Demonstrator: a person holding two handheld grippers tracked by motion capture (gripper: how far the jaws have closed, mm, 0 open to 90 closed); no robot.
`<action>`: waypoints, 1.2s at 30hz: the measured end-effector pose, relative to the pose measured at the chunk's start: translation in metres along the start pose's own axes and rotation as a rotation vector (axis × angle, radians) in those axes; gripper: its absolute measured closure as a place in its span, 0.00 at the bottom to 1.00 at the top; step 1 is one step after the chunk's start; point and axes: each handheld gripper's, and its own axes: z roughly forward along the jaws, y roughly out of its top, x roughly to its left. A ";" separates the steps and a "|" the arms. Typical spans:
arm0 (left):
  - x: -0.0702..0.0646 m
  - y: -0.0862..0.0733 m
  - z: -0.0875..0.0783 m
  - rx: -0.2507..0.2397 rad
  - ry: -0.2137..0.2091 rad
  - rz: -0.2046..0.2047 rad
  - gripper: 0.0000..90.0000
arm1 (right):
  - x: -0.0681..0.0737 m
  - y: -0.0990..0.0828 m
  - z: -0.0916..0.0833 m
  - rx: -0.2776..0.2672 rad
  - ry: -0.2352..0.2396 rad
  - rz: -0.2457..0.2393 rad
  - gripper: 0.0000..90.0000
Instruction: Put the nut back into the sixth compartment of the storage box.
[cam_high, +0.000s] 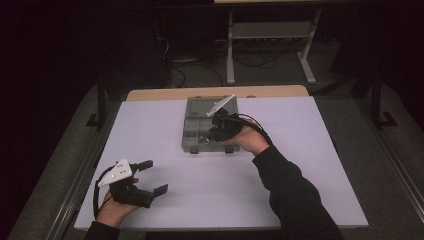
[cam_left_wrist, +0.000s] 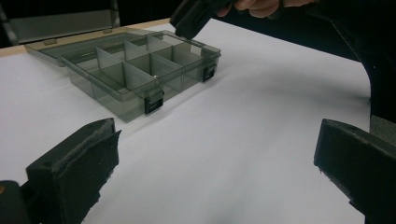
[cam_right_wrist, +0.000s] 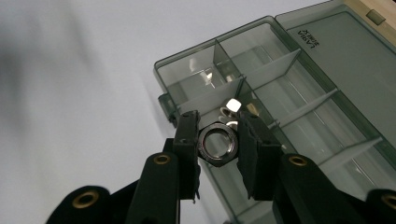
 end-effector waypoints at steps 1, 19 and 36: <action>0.000 0.000 0.000 -0.001 -0.001 0.000 0.00 | -0.001 0.002 0.003 -0.001 0.003 0.002 0.77; -0.001 0.000 0.001 0.003 -0.003 -0.010 0.00 | -0.010 0.014 0.042 0.032 -0.007 0.013 0.77; 0.000 0.000 0.000 0.020 0.003 -0.009 0.00 | -0.009 0.013 0.050 0.048 0.019 0.027 0.53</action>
